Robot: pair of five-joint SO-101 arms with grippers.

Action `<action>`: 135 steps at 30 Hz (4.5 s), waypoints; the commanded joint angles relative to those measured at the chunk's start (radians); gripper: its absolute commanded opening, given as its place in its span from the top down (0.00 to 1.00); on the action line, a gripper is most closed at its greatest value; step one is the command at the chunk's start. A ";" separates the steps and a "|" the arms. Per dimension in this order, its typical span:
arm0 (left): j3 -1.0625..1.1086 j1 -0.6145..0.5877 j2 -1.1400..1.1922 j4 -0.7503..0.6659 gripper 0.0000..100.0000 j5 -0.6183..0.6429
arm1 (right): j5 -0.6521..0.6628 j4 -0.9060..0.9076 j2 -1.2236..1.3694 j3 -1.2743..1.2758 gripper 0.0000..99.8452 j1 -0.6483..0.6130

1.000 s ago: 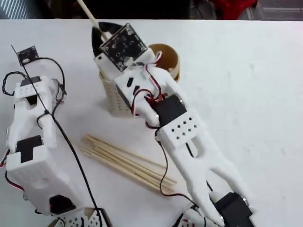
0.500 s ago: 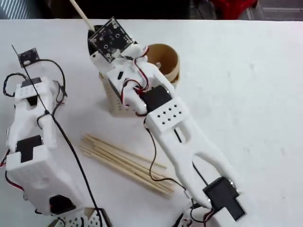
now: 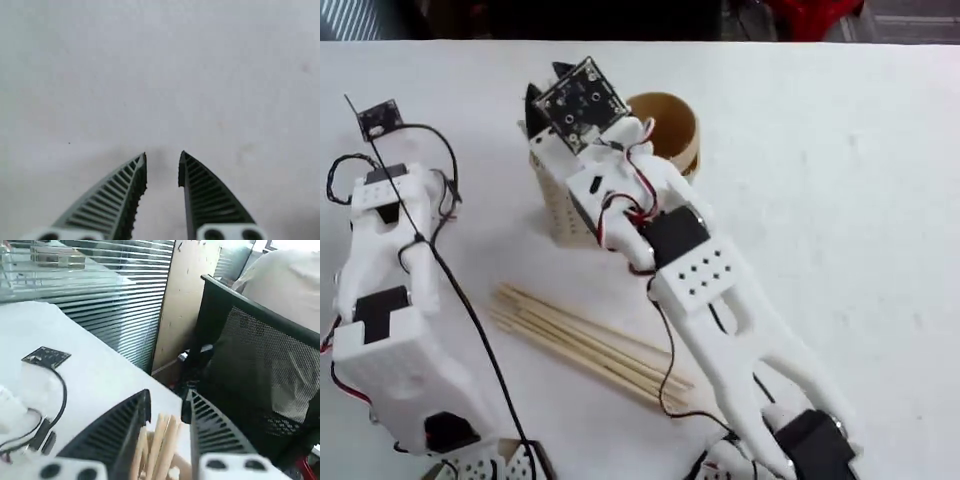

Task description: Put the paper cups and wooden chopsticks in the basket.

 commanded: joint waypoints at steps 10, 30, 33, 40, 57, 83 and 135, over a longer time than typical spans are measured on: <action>-0.005 0.013 -0.007 -0.015 0.88 -0.012 | 0.038 0.898 -0.323 -0.002 0.92 0.010; -0.002 0.013 -0.007 -0.015 0.88 -0.012 | 0.311 0.463 0.239 0.466 0.90 -0.099; -0.002 0.013 -0.007 -0.015 0.88 -0.012 | 0.311 0.404 0.305 0.465 0.90 -0.094; -0.002 0.013 -0.007 -0.015 0.88 -0.012 | 0.311 0.403 0.309 0.470 0.90 -0.094; -0.003 0.019 -0.007 -0.015 0.88 -0.012 | 0.313 0.504 0.114 0.549 0.90 -0.101; 0.000 0.018 -0.007 -0.009 0.88 -0.012 | 0.311 0.410 0.283 0.493 0.98 -0.027; -0.003 0.018 -0.007 -0.015 0.88 -0.012 | -0.104 -0.355 0.008 0.183 0.98 0.024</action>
